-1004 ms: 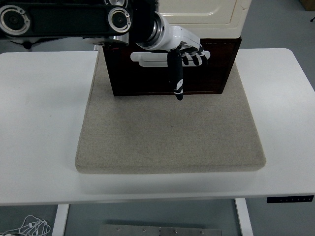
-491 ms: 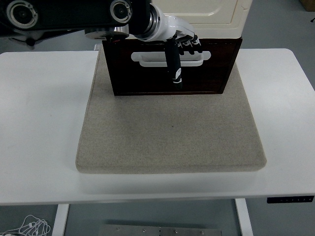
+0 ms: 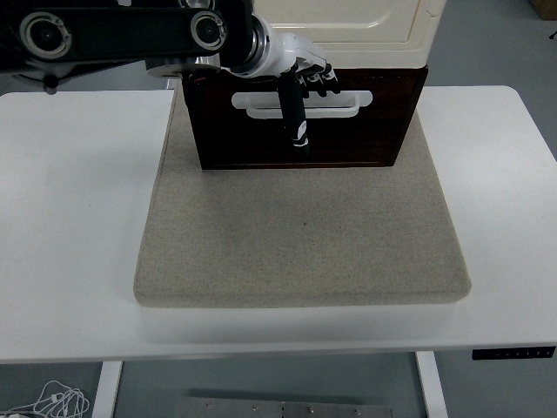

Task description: Open the drawer under the combination cabinet

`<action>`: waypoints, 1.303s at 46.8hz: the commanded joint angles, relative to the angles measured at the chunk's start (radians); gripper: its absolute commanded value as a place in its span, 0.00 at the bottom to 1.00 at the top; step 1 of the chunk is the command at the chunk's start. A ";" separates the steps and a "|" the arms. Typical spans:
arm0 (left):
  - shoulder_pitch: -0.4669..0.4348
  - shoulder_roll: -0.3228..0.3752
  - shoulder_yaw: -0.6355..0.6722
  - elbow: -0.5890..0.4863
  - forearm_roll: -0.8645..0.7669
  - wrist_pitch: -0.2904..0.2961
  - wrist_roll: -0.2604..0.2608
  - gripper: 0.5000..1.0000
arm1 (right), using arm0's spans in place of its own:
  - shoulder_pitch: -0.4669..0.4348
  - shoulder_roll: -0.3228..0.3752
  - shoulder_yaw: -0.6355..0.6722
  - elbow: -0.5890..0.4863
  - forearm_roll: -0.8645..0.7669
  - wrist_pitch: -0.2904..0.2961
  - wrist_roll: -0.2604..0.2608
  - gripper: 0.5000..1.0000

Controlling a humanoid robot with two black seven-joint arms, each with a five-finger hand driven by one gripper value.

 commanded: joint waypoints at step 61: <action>0.084 -0.016 -0.006 0.059 0.014 -0.017 0.000 1.00 | 0.000 0.000 0.000 0.000 0.000 0.000 0.000 0.85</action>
